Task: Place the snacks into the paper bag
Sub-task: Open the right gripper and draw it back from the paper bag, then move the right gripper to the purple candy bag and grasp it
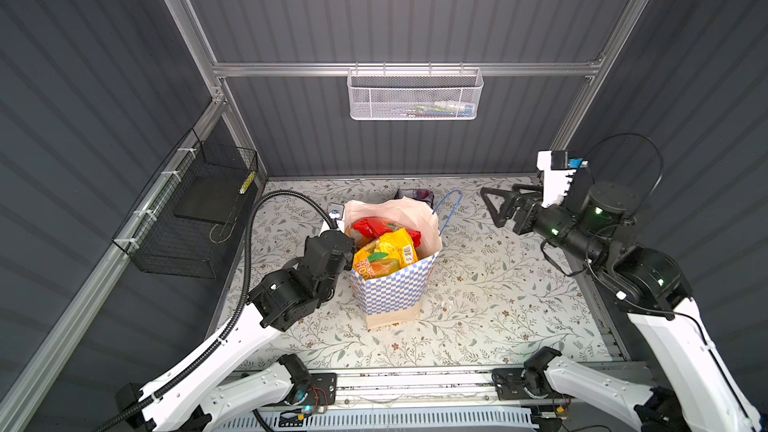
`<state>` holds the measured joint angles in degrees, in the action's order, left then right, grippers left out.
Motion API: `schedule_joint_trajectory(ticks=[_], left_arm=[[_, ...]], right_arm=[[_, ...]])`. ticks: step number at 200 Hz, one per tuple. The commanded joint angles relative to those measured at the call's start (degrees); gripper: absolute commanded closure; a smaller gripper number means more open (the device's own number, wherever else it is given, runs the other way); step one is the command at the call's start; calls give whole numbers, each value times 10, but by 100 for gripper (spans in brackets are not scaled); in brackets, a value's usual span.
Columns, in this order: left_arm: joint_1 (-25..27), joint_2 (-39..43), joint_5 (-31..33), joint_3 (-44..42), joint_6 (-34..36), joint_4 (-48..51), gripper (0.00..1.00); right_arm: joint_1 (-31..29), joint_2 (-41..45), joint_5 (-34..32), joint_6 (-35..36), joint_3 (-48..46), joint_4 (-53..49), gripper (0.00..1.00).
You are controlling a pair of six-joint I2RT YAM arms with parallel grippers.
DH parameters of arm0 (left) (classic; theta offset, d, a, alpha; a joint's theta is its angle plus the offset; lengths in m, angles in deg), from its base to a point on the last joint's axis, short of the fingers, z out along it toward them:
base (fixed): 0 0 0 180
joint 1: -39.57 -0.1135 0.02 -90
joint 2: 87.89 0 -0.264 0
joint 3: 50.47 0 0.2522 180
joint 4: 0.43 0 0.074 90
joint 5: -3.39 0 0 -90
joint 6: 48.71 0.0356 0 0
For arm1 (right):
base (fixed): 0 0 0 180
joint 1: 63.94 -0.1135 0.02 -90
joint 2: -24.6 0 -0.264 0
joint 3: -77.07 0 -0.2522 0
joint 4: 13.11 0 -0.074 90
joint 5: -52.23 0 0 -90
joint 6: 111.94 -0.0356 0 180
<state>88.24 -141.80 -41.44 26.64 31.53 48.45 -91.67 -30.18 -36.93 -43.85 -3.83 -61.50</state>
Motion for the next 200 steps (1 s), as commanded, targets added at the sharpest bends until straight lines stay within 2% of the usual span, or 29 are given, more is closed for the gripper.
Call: schedule_joint_trajectory(ticks=[1, 49, 70, 118, 140, 151, 175, 200], left_arm=[[-2, 2, 68, 21, -21, 9, 100], [-2, -3, 139, 34, -59, 50, 100], [-2, 8, 154, 32, -65, 48, 100], [-2, 12, 204, 40, -97, 77, 100], [-2, 10, 225, 48, -111, 97, 100], [-2, 9, 230, 62, -133, 124, 100], [-2, 14, 204, 76, -145, 143, 100], [-2, 12, 221, 106, -201, 224, 100]], right_arm=[[45, 11, 11, -43, -44, 38, 1], [142, 6, 72, -116, -152, 137, 1], [179, -22, 108, -146, -189, 180, 1], [212, -128, 150, -178, -260, 277, 1], [214, -208, 178, -172, -239, 291, 1], [213, -252, 224, -169, -219, 293, 1], [210, -337, 264, -174, -188, 321, 1], [204, -431, 292, -170, -127, 330, 2]])
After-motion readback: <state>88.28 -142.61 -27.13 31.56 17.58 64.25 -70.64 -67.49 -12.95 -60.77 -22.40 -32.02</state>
